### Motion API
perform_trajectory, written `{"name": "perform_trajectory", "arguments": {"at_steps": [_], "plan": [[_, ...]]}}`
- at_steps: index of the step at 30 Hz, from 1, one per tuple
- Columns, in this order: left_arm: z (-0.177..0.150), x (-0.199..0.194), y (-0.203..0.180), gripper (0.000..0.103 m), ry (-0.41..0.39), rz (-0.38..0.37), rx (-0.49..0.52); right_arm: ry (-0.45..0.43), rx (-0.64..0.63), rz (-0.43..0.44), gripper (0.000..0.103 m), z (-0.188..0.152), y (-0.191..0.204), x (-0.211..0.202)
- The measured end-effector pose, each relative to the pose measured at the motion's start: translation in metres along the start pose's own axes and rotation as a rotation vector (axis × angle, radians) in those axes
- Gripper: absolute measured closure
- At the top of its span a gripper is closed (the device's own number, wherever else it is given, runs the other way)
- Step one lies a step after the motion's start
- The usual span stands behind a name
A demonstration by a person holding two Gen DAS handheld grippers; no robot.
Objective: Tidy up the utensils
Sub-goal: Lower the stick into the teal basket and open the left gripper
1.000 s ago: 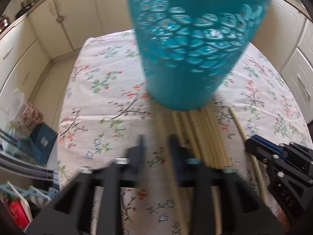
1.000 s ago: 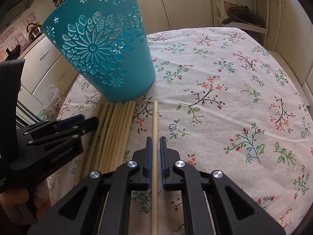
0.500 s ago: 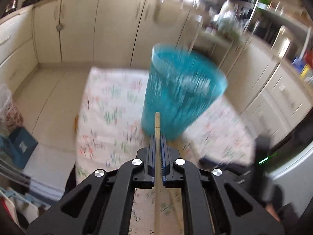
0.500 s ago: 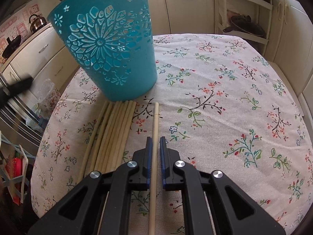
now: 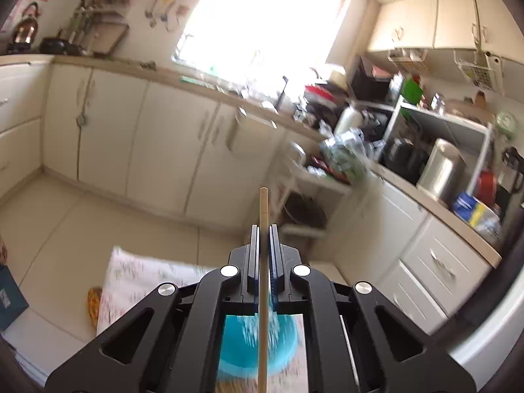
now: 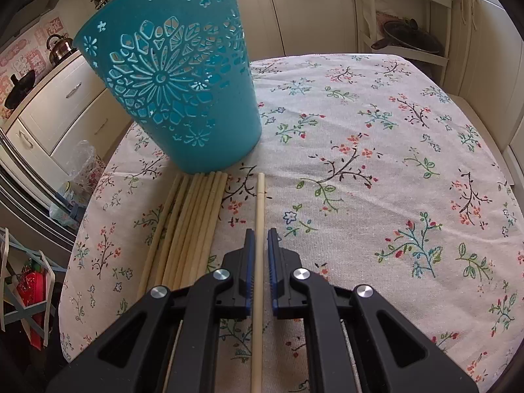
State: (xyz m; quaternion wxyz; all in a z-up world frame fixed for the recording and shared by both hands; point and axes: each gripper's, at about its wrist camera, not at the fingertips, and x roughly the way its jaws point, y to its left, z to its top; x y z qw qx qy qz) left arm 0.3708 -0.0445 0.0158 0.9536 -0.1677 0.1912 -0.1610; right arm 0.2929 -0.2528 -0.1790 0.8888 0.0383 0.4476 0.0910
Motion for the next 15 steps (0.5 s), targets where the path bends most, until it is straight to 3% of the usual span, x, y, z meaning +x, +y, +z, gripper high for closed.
{"name": "perform_trajectory", "arguments": {"at_steps": [5, 15], "plan": [[0.005, 0.044, 0.0, 0.098, -0.049, 0.073, -0.003, -0.008, 0.001, 0.004, 0.094, 0.001, -0.001, 0.002], [-0.043, 0.087, 0.018, 0.098, 0.034, 0.149, 0.032, -0.011, 0.007, 0.011, 0.094, 0.006, -0.005, 0.006]]}}
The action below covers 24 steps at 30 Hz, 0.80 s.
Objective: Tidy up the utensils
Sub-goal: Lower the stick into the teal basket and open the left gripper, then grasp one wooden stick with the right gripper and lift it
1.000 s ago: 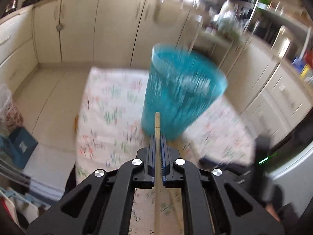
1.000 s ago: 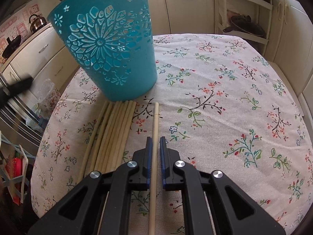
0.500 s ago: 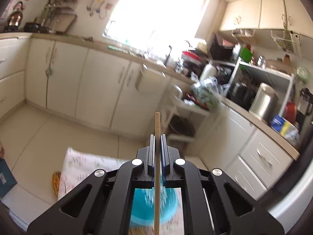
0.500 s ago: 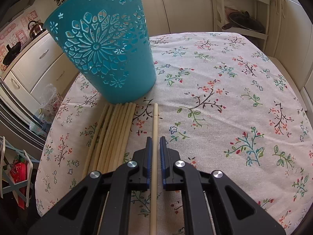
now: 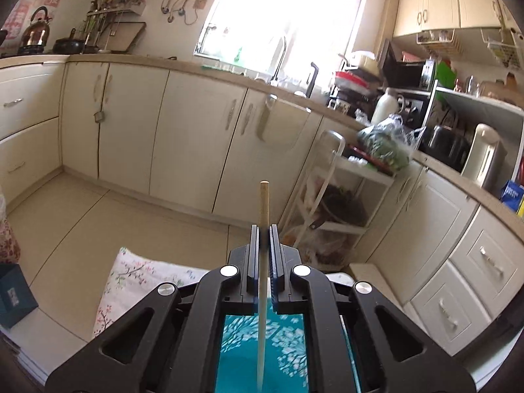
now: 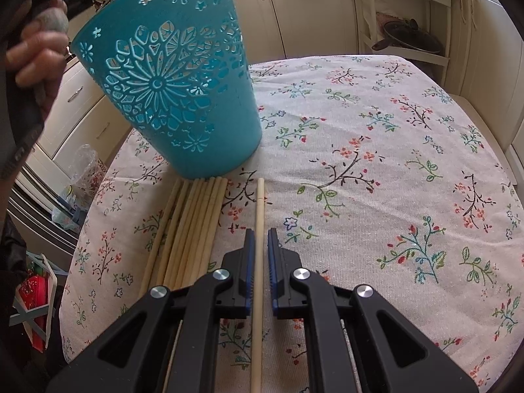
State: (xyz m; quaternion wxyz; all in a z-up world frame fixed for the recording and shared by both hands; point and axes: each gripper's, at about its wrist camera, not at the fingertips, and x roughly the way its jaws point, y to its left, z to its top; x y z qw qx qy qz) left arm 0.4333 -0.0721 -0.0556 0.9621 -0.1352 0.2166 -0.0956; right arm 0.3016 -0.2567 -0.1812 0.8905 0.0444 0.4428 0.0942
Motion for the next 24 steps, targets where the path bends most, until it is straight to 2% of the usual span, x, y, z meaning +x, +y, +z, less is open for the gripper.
{"name": "perform_trajectory", "arguments": {"at_steps": [6, 8, 10, 12, 15, 16, 18, 21, 24], "plan": [[-0.018, -0.002, 0.0, 0.098, 0.091, 0.018, 0.089, 0.0, -0.005, 0.001, 0.094, -0.002, 0.002, 0.0], [-0.02, -0.006, 0.004, 0.094, 0.114, 0.022, 0.097, 0.003, -0.01, 0.006, 0.093, -0.002, 0.003, -0.001], [-0.02, -0.013, 0.009, 0.083, 0.132, 0.029, 0.092, 0.008, -0.015, 0.024, 0.087, -0.002, 0.004, -0.001], [-0.019, -0.03, 0.018, 0.06, 0.116, 0.049, 0.076, 0.01, -0.033, 0.016, 0.084, -0.004, 0.007, -0.001], [-0.018, -0.055, 0.029, 0.048, 0.084, 0.07, 0.066, 0.004, -0.078, -0.019, 0.084, -0.007, 0.014, -0.002], [-0.019, -0.067, 0.035, 0.046, 0.072, 0.081, 0.058, 0.001, -0.098, -0.04, 0.088, -0.008, 0.017, -0.002], [-0.024, -0.084, 0.045, 0.036, 0.059, 0.098, 0.038, -0.004, -0.134, -0.08, 0.093, -0.009, 0.021, -0.002], [-0.038, -0.105, 0.063, 0.032, 0.068, 0.117, 0.005, 0.001, -0.11, -0.071, 0.097, -0.009, 0.017, -0.005], [-0.062, -0.119, 0.079, 0.03, 0.108, 0.132, -0.011, -0.032, -0.026, -0.015, 0.097, -0.008, 0.006, -0.025]]}}
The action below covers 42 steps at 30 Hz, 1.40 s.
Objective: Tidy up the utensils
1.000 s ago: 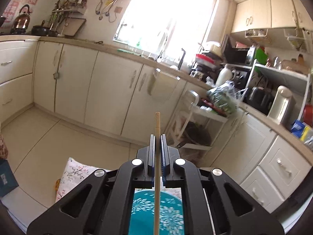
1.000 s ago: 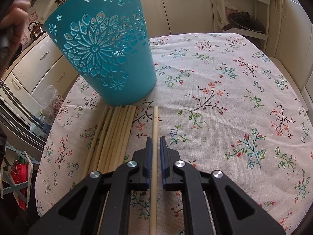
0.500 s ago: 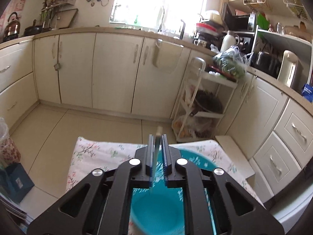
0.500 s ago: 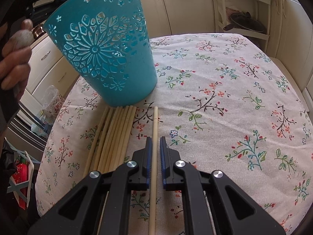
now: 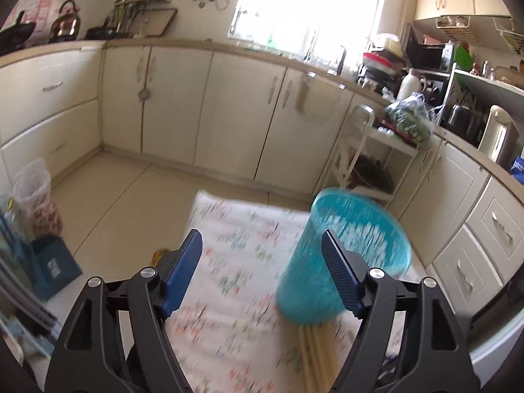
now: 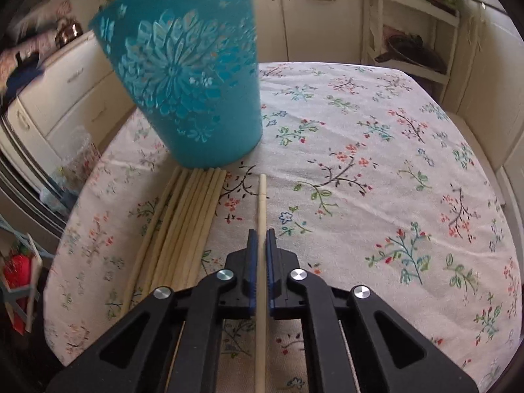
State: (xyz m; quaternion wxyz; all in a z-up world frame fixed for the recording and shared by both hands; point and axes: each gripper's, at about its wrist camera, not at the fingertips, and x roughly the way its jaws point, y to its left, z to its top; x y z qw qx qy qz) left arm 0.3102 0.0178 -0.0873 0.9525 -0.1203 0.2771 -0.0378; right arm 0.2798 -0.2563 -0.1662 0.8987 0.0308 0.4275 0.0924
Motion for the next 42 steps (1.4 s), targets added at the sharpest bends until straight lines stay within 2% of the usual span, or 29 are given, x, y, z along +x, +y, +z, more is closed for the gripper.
{"name": "perform_trajectory", "arguments": {"at_steps": [4, 8, 9, 14, 17, 22, 26, 32, 36, 38, 42], "plan": [[-0.045, 0.003, 0.02, 0.029, 0.079, 0.043, 0.022, -0.15, 0.134, 0.142, 0.097, 0.009, -0.011, -0.054], [-0.083, 0.017, 0.037, 0.029, 0.173, 0.067, 0.006, -0.302, 0.155, 0.25, 0.097, 0.035, 0.0, -0.101], [-0.088, 0.019, 0.04, 0.029, 0.184, 0.068, -0.003, -0.352, 0.145, 0.272, 0.097, 0.051, 0.008, -0.112], [-0.104, 0.029, 0.039, 0.029, 0.199, 0.07, 0.006, -0.537, 0.111, 0.311, 0.097, 0.112, 0.038, -0.134], [-0.107, 0.029, 0.039, 0.029, 0.191, 0.06, 0.003, -0.638, 0.137, 0.285, 0.097, 0.151, 0.046, -0.12], [-0.108, 0.031, 0.04, 0.028, 0.193, 0.05, -0.01, -0.671, 0.188, 0.211, 0.097, 0.174, 0.045, -0.087], [-0.107, 0.033, 0.042, 0.028, 0.2, 0.043, -0.029, -0.62, 0.181, 0.16, 0.097, 0.166, 0.045, -0.059], [-0.106, 0.036, 0.044, 0.028, 0.206, 0.039, -0.04, -0.547, 0.141, 0.128, 0.095, 0.152, 0.045, -0.043], [-0.106, 0.036, 0.044, 0.028, 0.209, 0.044, -0.043, -0.546, 0.099, 0.132, 0.092, 0.137, 0.049, -0.062], [-0.106, 0.036, 0.045, 0.028, 0.209, 0.049, -0.046, -0.563, 0.079, 0.134, 0.087, 0.127, 0.052, -0.075], [-0.107, 0.036, 0.044, 0.027, 0.207, 0.057, -0.048, -0.596, 0.043, 0.113, 0.08, 0.08, 0.055, -0.112]]}}
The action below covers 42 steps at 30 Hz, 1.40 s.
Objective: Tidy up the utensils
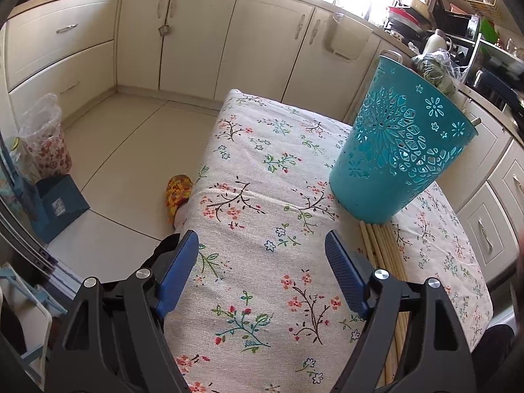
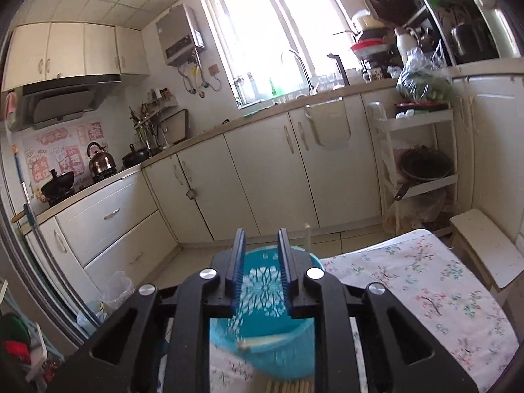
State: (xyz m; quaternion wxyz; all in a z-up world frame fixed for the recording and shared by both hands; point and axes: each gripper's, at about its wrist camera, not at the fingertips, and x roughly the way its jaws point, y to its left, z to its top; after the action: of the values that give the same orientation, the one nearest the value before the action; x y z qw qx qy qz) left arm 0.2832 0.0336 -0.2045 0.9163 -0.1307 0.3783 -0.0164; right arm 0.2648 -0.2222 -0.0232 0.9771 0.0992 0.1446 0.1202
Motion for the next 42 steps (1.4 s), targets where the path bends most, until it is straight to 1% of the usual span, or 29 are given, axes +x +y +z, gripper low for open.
{"name": "perform_trajectory", "arguments": {"at_steps": [2, 4, 5, 6, 7, 9, 10, 11, 15, 20, 27, 31, 34, 37, 39, 42], "plan": [[0.0, 0.0, 0.0, 0.027, 0.002, 0.003, -0.001, 0.03, -0.013, -0.019, 0.077, -0.017, -0.003, -0.015], [0.0, 0.001, 0.0, 0.026, 0.004, 0.006, -0.002, 0.132, -0.022, -0.055, 0.077, -0.05, -0.009, -0.022], [0.0, 0.001, 0.0, 0.026, 0.006, 0.008, -0.001, 0.171, -0.017, -0.066, 0.077, -0.061, -0.012, -0.021], [0.0, 0.001, -0.001, 0.026, 0.008, 0.011, 0.001, 0.252, -0.001, -0.091, 0.077, -0.082, -0.02, -0.017], [-0.001, 0.001, -0.001, 0.026, 0.008, 0.014, 0.003, 0.301, 0.012, -0.101, 0.077, -0.093, -0.025, -0.012], [-0.001, 0.001, -0.002, 0.024, 0.009, 0.019, 0.009, 0.431, 0.052, -0.113, 0.079, -0.12, -0.036, 0.003], [-0.001, 0.002, -0.003, 0.024, 0.011, 0.021, 0.013, 0.466, 0.059, -0.115, 0.082, -0.126, -0.039, 0.009], [-0.001, 0.002, -0.004, 0.024, 0.012, 0.024, 0.015, 0.492, 0.066, -0.116, 0.083, -0.13, -0.042, 0.017], [-0.001, 0.002, -0.004, 0.023, 0.014, 0.029, 0.014, 0.524, 0.053, -0.12, 0.083, -0.133, -0.038, 0.036], [-0.001, 0.003, -0.005, 0.023, 0.017, 0.029, 0.018, 0.564, 0.003, -0.131, 0.083, -0.144, -0.03, 0.057], [-0.001, 0.003, -0.006, 0.022, 0.021, 0.027, 0.021, 0.581, -0.018, -0.162, 0.083, -0.141, -0.036, 0.065], [-0.001, 0.004, -0.005, 0.022, 0.024, 0.027, 0.019, 0.583, -0.058, -0.174, 0.084, -0.142, -0.033, 0.065], [-0.001, 0.005, -0.006, 0.022, 0.028, 0.029, 0.023, 0.589, -0.096, -0.186, 0.09, -0.145, -0.029, 0.059], [-0.001, 0.005, -0.008, 0.021, 0.029, 0.031, 0.032, 0.576, -0.061, -0.178, 0.096, -0.147, -0.038, 0.052], [-0.002, 0.006, -0.01, 0.021, 0.036, 0.036, 0.042, 0.57, -0.019, -0.16, 0.096, -0.146, -0.044, 0.051], [-0.002, 0.009, -0.013, 0.021, 0.046, 0.048, 0.053, 0.568, -0.028, -0.166, 0.096, -0.146, -0.042, 0.052]]}}
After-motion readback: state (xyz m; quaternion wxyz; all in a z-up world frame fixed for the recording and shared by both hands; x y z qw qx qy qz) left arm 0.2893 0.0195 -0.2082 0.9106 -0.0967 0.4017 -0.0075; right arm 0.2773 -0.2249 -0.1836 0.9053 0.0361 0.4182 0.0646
